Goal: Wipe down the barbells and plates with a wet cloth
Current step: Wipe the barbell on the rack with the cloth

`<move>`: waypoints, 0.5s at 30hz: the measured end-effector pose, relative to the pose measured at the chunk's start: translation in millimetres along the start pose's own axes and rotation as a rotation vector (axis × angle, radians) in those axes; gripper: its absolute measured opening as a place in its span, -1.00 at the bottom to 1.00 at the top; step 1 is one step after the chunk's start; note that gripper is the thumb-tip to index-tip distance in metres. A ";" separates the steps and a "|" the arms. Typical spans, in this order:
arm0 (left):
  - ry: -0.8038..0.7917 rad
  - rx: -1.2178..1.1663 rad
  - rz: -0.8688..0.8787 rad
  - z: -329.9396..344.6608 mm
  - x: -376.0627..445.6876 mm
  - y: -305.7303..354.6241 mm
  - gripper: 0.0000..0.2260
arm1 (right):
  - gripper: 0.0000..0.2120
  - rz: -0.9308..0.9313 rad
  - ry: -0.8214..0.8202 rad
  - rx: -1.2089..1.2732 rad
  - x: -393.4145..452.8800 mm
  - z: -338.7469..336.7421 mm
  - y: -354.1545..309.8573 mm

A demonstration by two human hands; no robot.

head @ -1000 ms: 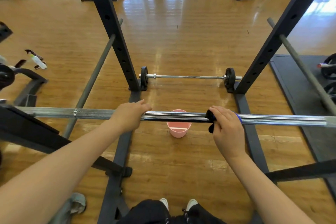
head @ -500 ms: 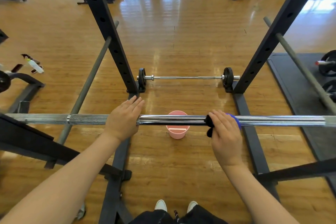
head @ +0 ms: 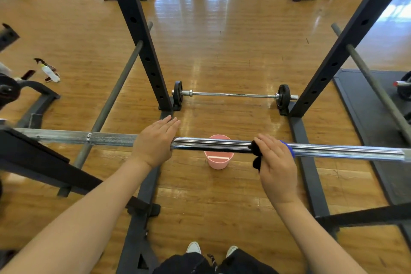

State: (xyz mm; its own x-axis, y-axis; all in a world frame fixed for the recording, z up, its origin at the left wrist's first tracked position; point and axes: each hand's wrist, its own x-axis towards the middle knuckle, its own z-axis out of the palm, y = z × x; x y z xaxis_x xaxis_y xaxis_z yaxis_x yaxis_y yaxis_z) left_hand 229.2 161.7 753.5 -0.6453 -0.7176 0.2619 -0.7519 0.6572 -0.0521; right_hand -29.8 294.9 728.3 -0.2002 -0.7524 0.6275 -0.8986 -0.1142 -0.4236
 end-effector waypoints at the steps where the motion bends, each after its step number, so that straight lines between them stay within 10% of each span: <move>1: 0.000 -0.001 -0.004 0.4 0.2 -0.2 -0.42 | -0.67 -0.042 -0.036 0.036 3.6 8.3 -11.0; 5: 0.015 -0.006 -0.004 1.8 0.2 0.2 -0.46 | -0.70 -0.217 -0.126 0.018 -1.1 26.5 -19.0; 15: -0.054 -0.029 -0.041 -2.9 -0.3 3.2 -0.44 | -0.68 0.031 0.065 -0.038 -6.6 -20.8 24.1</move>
State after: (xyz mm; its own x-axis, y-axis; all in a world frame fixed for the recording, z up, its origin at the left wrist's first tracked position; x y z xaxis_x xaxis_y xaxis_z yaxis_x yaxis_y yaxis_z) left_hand 227.4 164.7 756.1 -0.6213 -0.7548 0.2104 -0.7740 0.6331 -0.0145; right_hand -58.3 310.6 727.5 -0.2521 -0.7112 0.6563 -0.9054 -0.0661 -0.4195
